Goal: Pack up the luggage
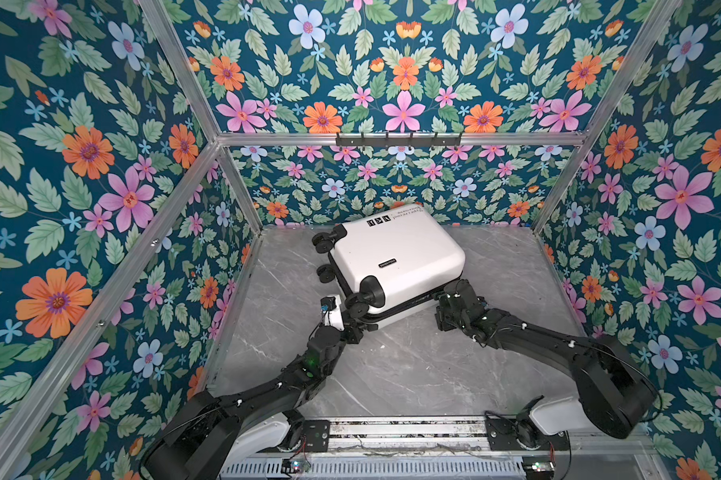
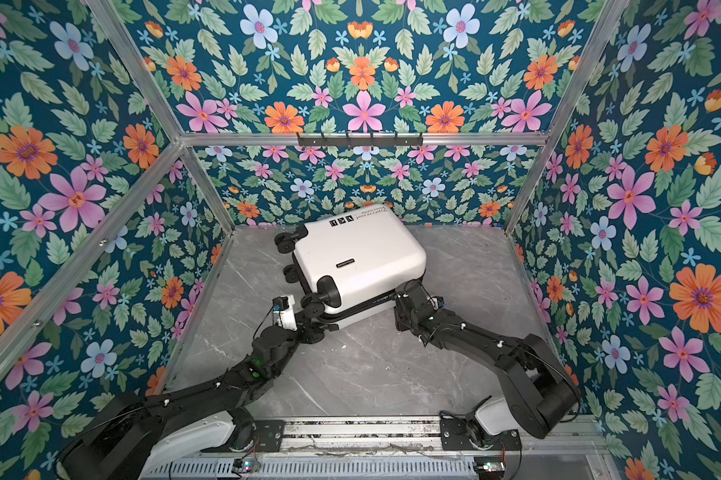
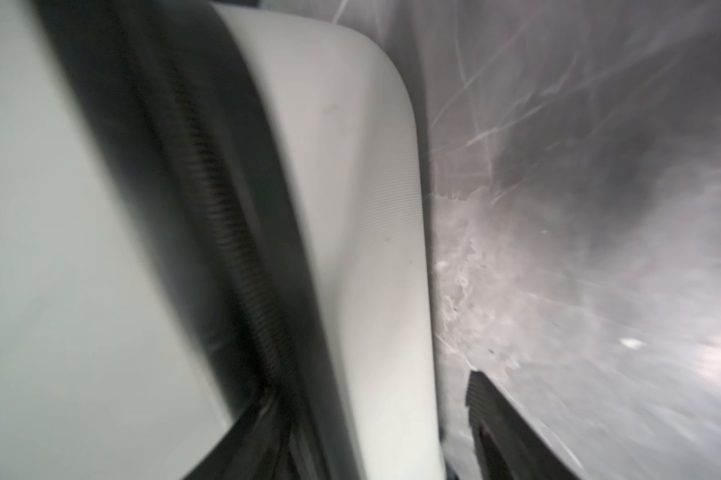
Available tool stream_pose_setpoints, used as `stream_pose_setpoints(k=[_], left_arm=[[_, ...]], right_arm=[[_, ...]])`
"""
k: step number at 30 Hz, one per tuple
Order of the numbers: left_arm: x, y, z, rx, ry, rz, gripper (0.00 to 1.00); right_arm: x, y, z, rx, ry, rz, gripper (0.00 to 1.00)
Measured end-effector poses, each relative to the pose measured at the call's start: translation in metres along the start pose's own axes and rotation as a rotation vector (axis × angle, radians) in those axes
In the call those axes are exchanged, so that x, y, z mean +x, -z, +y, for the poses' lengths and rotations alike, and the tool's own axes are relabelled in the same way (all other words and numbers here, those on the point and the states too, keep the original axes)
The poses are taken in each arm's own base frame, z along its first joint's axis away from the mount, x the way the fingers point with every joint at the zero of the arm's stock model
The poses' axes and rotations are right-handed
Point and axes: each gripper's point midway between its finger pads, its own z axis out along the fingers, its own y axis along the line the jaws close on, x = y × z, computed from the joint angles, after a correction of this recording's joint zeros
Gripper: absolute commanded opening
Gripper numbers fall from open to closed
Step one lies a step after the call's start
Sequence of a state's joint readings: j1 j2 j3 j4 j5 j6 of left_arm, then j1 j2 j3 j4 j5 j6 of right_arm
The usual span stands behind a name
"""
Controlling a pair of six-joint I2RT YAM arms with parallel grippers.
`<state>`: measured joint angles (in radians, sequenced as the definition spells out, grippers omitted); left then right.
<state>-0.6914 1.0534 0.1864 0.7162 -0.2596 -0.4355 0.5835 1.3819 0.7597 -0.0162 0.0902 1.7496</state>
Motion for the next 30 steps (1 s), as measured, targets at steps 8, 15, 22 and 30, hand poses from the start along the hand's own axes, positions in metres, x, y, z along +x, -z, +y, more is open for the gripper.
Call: stream_pose_setpoints(k=[8, 15, 22, 30], left_arm=[[0.001, 0.001, 0.003, 0.044, -0.012, 0.007, 0.00], [0.001, -0.002, 0.001, 0.067, -0.027, 0.008, 0.00], [0.001, 0.000, 0.000, 0.082, -0.044, 0.012, 0.00], [0.001, -0.001, -0.002, 0.089, -0.052, 0.021, 0.00]], right_arm=[[0.060, 0.091, 0.065, -0.098, 0.696, 0.132, 0.62], [0.140, 0.103, 0.092, -0.160, 1.292, 0.328, 0.68], [0.200, 0.097, 0.106, -0.220, 1.551, 0.520, 0.36], [0.257, 0.093, 0.056, -0.194, 1.420, 0.747, 0.38]])
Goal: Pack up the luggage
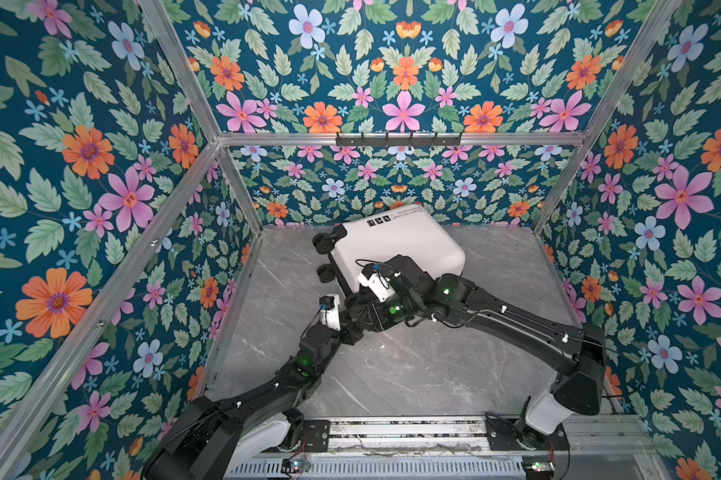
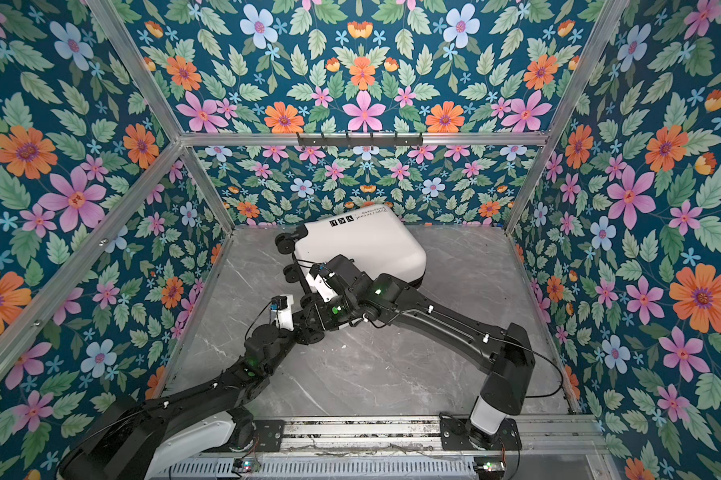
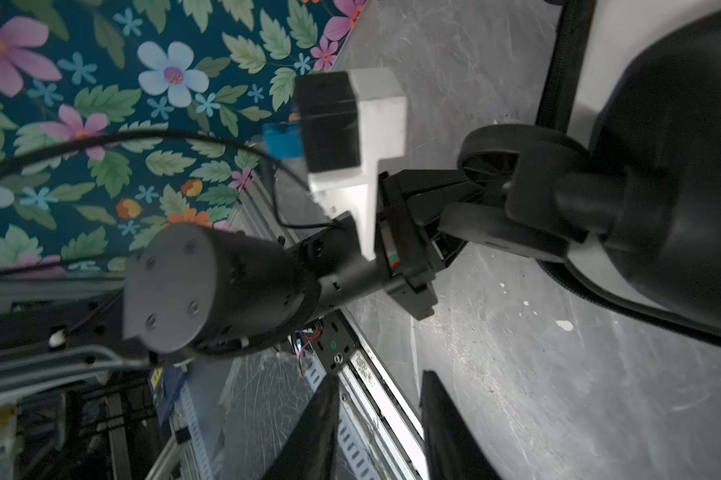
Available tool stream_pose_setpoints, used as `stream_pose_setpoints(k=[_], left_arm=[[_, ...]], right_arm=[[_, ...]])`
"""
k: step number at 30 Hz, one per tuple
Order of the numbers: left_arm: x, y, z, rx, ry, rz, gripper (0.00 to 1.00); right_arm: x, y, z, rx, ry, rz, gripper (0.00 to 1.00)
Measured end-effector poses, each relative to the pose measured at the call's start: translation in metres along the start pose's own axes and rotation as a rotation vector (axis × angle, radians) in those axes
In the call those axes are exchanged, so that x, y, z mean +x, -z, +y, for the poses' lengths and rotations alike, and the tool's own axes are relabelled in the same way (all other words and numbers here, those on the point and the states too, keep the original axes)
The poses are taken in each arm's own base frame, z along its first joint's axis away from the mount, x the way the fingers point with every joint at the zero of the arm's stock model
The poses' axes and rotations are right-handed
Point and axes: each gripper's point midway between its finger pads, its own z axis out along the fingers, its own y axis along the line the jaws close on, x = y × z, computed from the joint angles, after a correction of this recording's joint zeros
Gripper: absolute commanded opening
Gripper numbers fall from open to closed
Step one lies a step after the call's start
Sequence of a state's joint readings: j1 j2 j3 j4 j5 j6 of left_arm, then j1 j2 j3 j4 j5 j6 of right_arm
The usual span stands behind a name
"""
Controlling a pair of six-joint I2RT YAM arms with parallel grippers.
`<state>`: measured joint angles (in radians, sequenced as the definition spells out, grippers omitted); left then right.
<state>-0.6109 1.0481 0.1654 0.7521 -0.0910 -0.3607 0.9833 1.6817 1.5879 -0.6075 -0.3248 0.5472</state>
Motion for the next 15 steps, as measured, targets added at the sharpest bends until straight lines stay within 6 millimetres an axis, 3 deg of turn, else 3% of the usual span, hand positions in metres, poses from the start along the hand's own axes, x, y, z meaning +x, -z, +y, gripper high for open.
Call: stream_pose_setpoints(k=[4, 15], left_arm=[[0.000, 0.000, -0.001, 0.003, 0.000, 0.001, 0.00], [0.002, 0.004, -0.003, 0.029, 0.003, 0.001, 0.00]], right_arm=[[0.006, -0.015, -0.010, 0.025, -0.075, 0.025, 0.38], [-0.022, -0.048, -0.047, 0.107, -0.222, -0.040, 0.35]])
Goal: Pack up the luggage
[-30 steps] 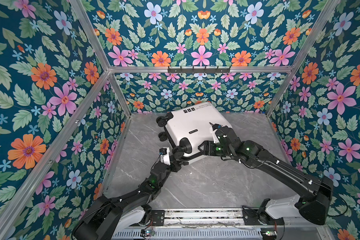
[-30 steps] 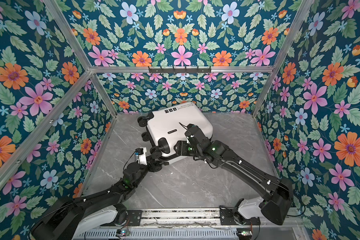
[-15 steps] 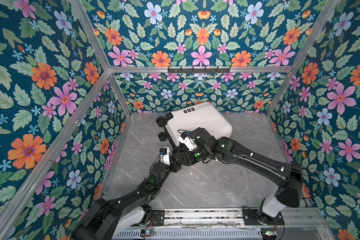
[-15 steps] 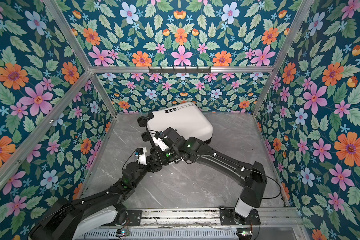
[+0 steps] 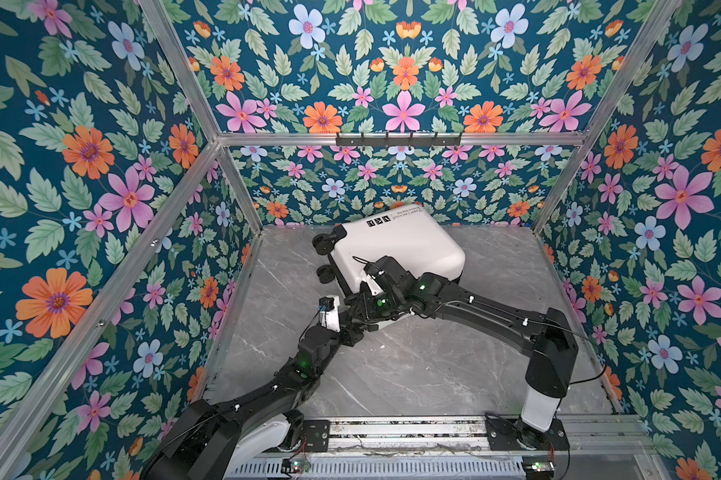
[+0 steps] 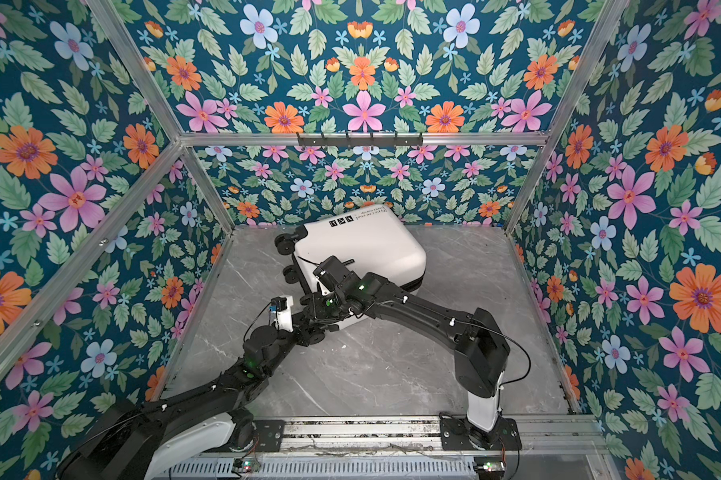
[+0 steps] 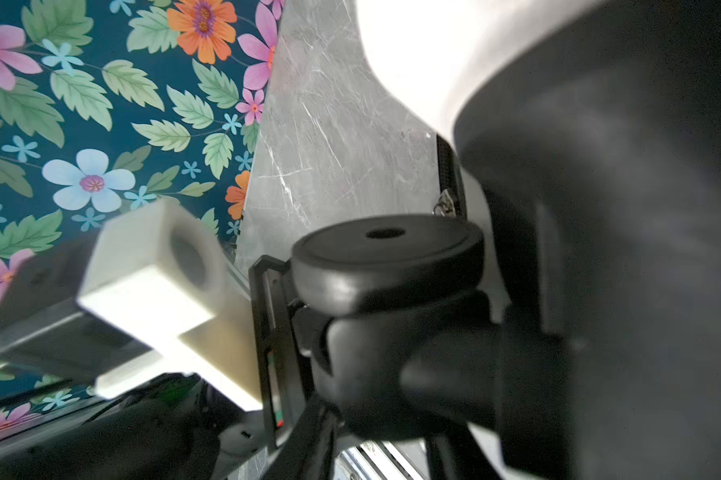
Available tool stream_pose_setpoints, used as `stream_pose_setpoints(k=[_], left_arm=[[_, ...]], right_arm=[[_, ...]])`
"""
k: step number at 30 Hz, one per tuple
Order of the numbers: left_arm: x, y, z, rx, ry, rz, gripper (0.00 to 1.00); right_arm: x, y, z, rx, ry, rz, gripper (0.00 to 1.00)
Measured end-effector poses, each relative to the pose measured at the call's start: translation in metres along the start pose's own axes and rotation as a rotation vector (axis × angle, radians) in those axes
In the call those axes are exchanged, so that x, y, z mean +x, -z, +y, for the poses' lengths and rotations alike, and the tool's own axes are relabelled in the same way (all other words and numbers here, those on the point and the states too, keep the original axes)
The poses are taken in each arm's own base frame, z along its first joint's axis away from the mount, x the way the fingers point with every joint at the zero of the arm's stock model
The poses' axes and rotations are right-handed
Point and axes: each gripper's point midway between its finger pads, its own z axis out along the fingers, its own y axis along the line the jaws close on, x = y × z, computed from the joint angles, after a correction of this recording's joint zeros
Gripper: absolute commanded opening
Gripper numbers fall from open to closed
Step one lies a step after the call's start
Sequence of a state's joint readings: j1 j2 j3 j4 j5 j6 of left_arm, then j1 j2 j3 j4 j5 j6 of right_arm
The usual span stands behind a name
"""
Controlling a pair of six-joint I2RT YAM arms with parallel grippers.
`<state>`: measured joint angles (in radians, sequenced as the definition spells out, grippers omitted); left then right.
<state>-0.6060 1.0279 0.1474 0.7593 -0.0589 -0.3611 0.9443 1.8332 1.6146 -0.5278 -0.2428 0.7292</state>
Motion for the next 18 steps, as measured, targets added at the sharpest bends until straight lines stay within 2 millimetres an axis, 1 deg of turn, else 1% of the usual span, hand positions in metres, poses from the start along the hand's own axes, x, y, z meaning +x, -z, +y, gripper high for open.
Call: stream_pose_setpoints(k=[5, 7, 13, 16, 18], left_arm=[[-0.001, -0.001, -0.001, 0.009, 0.000, 0.001, 0.00], [-0.002, -0.002, -0.002, 0.008, -0.003, 0.002, 0.00], [-0.001, -0.003, -0.008, 0.036, -0.027, 0.029, 0.00], [0.002, -0.001, -0.017, 0.084, -0.054, 0.069, 0.00], [-0.002, 0.001, -0.021, 0.097, -0.077, 0.080, 0.00]], right_arm=[[-0.002, -0.007, -0.008, 0.017, -0.053, 0.004, 0.33], [-0.006, -0.008, -0.008, 0.023, -0.067, -0.008, 0.33], [-0.022, -0.011, -0.008, 0.055, -0.103, -0.039, 0.31], [-0.036, -0.015, -0.011, 0.072, -0.122, -0.068, 0.30], [-0.041, -0.016, -0.012, 0.082, -0.131, -0.074, 0.30]])
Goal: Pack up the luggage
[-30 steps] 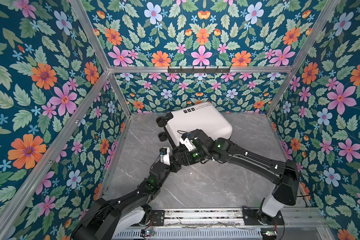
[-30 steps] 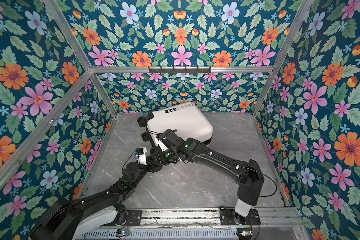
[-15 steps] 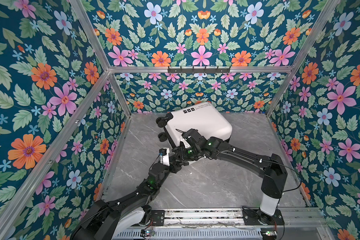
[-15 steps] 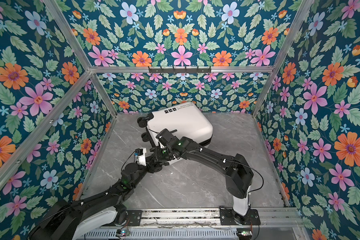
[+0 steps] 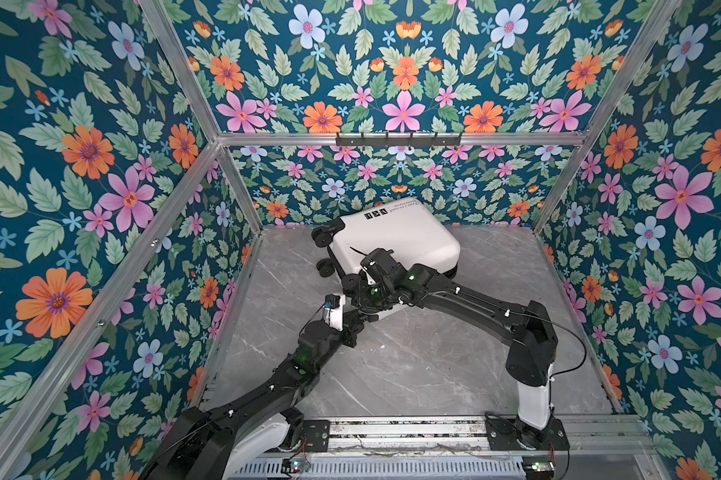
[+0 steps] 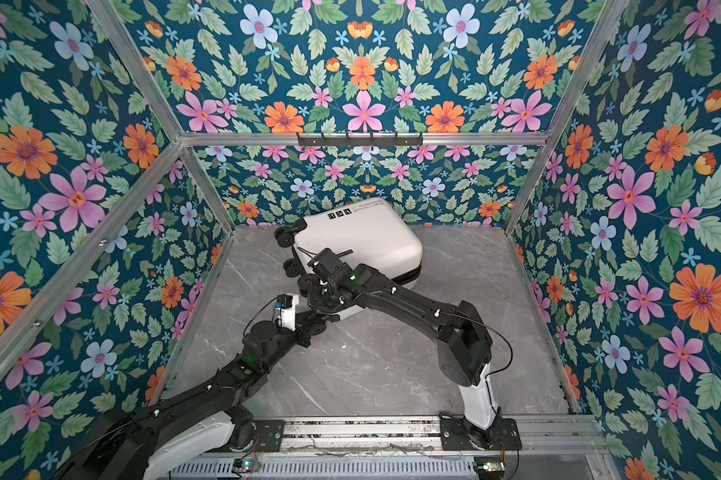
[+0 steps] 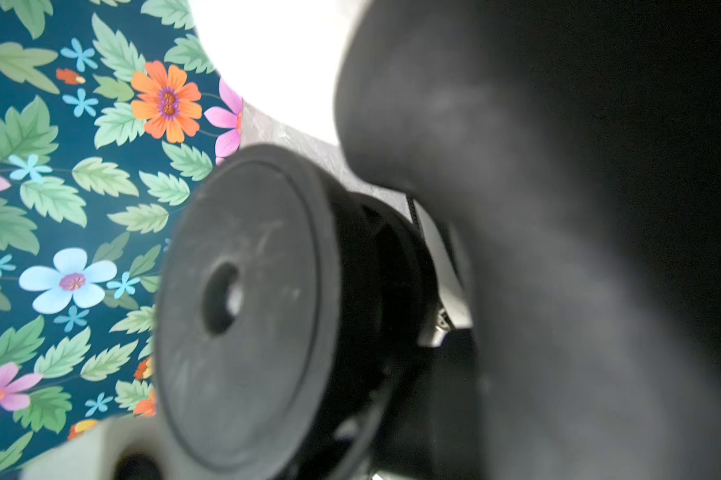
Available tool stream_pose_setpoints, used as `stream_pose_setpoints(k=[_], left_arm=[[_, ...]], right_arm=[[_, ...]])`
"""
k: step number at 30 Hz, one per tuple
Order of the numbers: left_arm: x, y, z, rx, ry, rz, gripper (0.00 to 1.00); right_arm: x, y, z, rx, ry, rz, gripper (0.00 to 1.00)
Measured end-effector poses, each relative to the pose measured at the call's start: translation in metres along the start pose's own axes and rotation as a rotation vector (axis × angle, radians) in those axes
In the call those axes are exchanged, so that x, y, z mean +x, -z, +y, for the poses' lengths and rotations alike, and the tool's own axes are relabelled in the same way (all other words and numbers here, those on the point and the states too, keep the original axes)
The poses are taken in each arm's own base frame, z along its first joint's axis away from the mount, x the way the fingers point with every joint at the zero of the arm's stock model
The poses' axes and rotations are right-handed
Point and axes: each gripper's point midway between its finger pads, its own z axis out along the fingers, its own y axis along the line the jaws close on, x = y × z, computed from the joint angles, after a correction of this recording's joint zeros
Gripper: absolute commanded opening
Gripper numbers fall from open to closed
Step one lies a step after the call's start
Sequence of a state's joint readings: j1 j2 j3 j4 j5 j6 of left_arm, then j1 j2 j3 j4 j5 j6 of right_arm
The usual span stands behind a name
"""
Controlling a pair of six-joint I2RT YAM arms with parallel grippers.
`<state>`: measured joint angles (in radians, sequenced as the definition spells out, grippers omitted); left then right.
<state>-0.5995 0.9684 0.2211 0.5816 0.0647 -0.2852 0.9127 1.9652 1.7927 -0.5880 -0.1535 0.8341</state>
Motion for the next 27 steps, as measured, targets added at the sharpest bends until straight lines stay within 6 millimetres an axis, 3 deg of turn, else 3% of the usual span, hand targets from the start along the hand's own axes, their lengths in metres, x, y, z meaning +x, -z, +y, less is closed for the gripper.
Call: stream_pose_setpoints(k=[10, 19, 23, 25, 27], left_arm=[[0.006, -0.007, -0.008, 0.007, -0.047, 0.034, 0.00], [-0.001, -0.044, -0.032, -0.047, 0.050, -0.056, 0.00], [-0.014, -0.035, -0.040, -0.017, 0.041, -0.111, 0.00], [-0.017, -0.030, -0.039, -0.019, 0.025, -0.117, 0.00], [-0.017, -0.026, -0.036, -0.023, 0.023, -0.112, 0.00]], right_arm=[[-0.006, -0.009, 0.007, 0.006, -0.006, 0.015, 0.26], [-0.023, 0.002, -0.018, 0.122, -0.025, -0.023, 0.29], [-0.028, 0.034, -0.015, 0.073, -0.074, -0.042, 0.47], [-0.042, 0.067, -0.010, 0.026, -0.095, -0.092, 0.54], [-0.069, 0.105, -0.003, -0.045, -0.103, -0.202, 0.60]])
